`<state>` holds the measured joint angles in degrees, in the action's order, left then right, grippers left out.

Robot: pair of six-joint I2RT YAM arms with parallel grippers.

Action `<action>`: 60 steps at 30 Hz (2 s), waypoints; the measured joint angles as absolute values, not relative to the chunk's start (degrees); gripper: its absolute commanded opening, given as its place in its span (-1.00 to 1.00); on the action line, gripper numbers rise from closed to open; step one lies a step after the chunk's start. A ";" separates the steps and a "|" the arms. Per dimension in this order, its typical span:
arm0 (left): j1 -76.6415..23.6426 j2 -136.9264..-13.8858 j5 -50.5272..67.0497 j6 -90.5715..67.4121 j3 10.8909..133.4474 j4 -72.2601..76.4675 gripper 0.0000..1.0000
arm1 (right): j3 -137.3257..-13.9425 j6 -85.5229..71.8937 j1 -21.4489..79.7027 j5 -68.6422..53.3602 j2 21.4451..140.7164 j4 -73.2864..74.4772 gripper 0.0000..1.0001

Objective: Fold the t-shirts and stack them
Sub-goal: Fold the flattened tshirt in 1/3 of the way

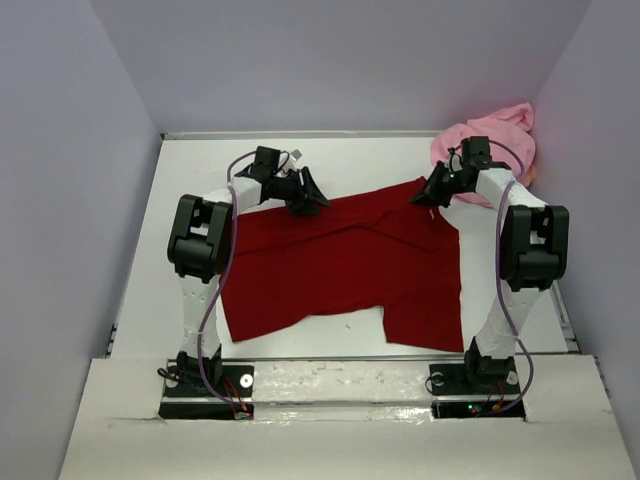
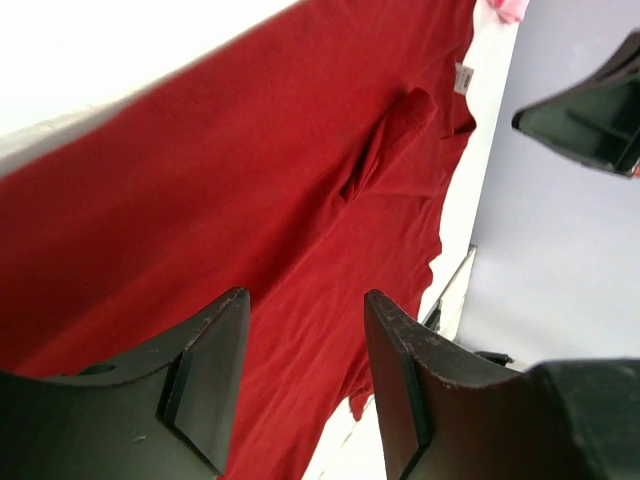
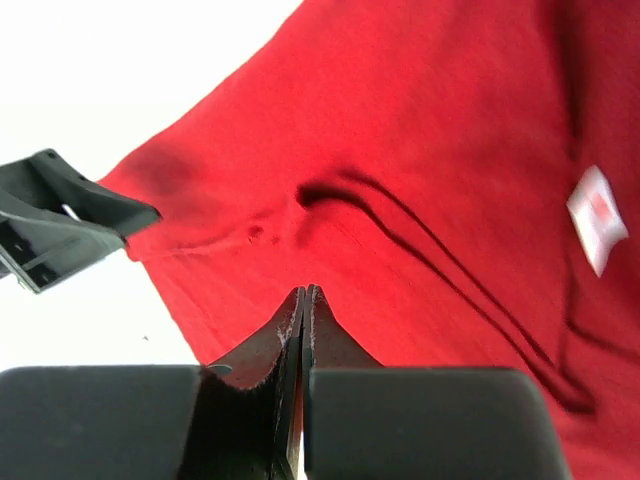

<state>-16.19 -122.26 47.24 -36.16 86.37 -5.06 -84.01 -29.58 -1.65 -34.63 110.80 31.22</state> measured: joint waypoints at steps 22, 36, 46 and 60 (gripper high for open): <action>-17.26 -123.61 45.08 -32.34 83.37 -13.30 0.15 | -99.11 -26.26 3.11 -39.86 125.10 32.64 0.06; -17.26 -124.14 45.01 -31.14 83.53 -14.85 0.14 | -99.26 -23.99 4.95 -39.18 128.77 34.59 -0.93; -17.26 -124.14 45.04 -31.07 83.53 -14.85 0.14 | -99.26 -23.99 4.95 -38.74 128.77 35.42 -1.00; -17.28 -124.38 45.01 -31.09 84.07 -15.33 0.14 | -91.70 -25.74 5.02 -40.62 126.80 38.54 -1.00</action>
<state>-17.28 -124.38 45.01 -31.09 84.07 -15.33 -91.70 -25.74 5.02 -40.62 126.80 38.54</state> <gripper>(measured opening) 0.571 0.011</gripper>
